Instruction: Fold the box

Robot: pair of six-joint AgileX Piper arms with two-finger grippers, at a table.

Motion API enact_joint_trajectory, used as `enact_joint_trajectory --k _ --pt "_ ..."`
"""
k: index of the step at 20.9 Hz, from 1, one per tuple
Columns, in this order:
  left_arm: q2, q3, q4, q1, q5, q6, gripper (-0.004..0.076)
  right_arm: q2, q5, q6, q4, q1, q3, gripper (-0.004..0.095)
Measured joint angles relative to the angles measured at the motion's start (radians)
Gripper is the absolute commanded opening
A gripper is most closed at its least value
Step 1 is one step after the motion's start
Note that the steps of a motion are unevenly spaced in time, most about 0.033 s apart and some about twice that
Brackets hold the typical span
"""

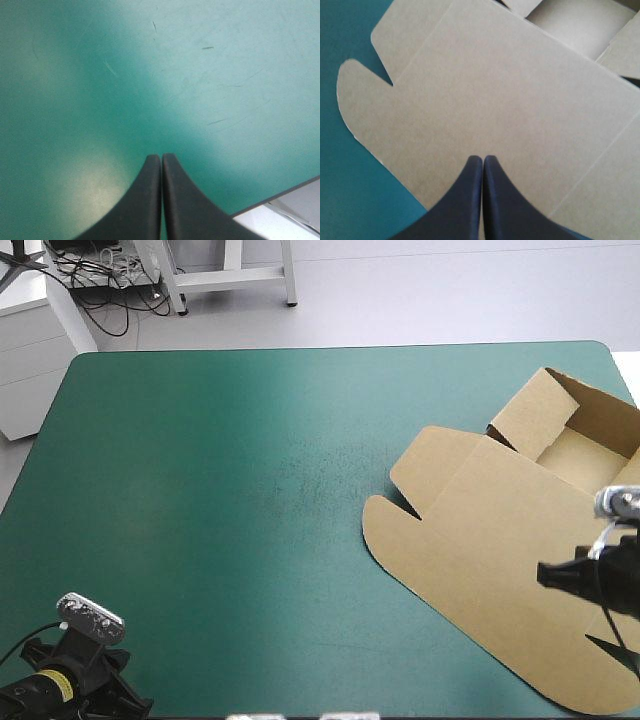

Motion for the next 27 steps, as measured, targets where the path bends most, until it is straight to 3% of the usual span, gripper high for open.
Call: enact_joint_trajectory --k 4,13,27 --pt "0.000 0.000 0.000 0.000 0.000 0.000 -0.0010 -0.197 0.000 -0.071 0.000 0.004 0.225 -0.0015" --pt "0.000 0.000 0.000 0.000 0.000 0.000 -0.0010 -0.542 -0.004 -0.086 0.011 0.005 0.444 -0.0015" --pt "0.000 0.000 0.000 0.000 0.000 0.000 -0.0010 -0.624 -0.023 -0.098 0.063 0.005 0.545 -0.0015"
